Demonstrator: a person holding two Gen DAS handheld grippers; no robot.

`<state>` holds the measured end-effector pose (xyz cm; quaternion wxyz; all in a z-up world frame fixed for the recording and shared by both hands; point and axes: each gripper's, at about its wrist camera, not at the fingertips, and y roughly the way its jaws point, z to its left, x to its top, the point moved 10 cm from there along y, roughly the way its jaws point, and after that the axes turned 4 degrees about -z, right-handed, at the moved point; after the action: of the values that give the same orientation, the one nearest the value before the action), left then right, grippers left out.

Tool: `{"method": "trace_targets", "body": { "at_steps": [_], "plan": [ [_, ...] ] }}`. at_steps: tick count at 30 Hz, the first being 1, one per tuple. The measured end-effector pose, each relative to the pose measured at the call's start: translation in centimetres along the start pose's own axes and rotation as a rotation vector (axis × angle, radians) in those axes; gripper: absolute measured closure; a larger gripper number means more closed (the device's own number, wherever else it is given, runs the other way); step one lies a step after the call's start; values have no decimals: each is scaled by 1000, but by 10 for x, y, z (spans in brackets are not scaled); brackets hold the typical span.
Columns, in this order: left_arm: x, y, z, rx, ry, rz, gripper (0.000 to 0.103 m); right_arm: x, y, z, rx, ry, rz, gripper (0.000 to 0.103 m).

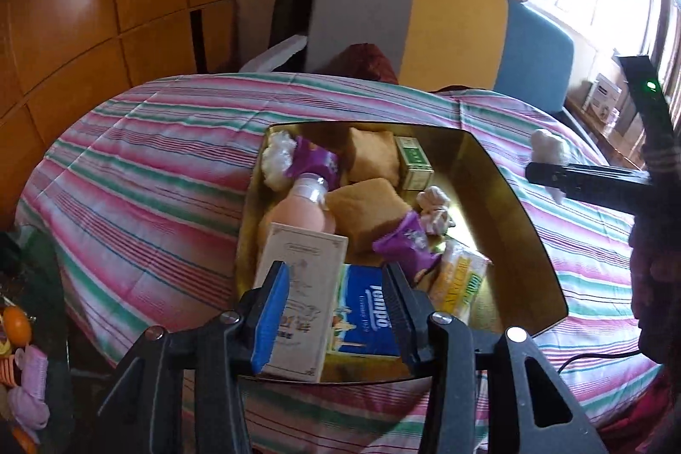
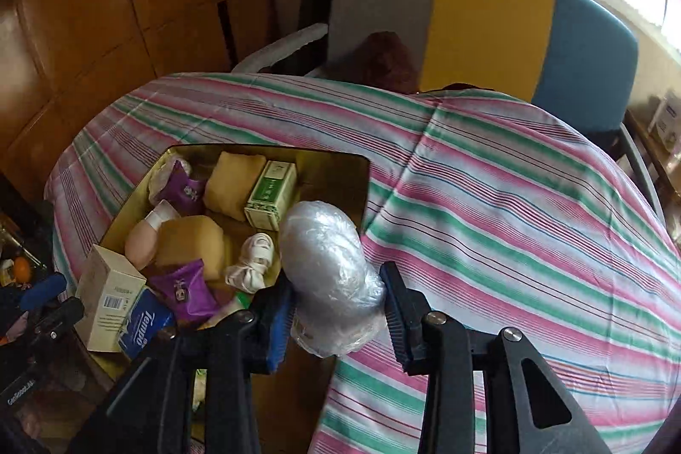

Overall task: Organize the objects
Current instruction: 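Carry the white plastic ball into the tray and open the right gripper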

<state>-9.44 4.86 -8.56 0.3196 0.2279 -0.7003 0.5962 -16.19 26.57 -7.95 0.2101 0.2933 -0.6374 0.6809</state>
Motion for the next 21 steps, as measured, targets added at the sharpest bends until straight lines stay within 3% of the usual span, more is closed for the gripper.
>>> {"method": "trace_targets", "body": {
  "at_steps": [7,11,15,17,21],
  "plan": [
    [2,-7,27,68,-27,-46,57,18,61,12,-43,-46,62,63],
    [5,-10,37,98,-40,-50,52,18,86,14,-67,-70,101,62],
    [11,-12,46,112,-77,-46,43,12,87,17,-70,-82,114,43],
    [16,-18,50,107,-105,-78,43,12,78,17,-74,-75,80,41],
    [25,-28,55,155,-111,-129,43,10,43,21,-45,3,-23,22]
  ]
}}
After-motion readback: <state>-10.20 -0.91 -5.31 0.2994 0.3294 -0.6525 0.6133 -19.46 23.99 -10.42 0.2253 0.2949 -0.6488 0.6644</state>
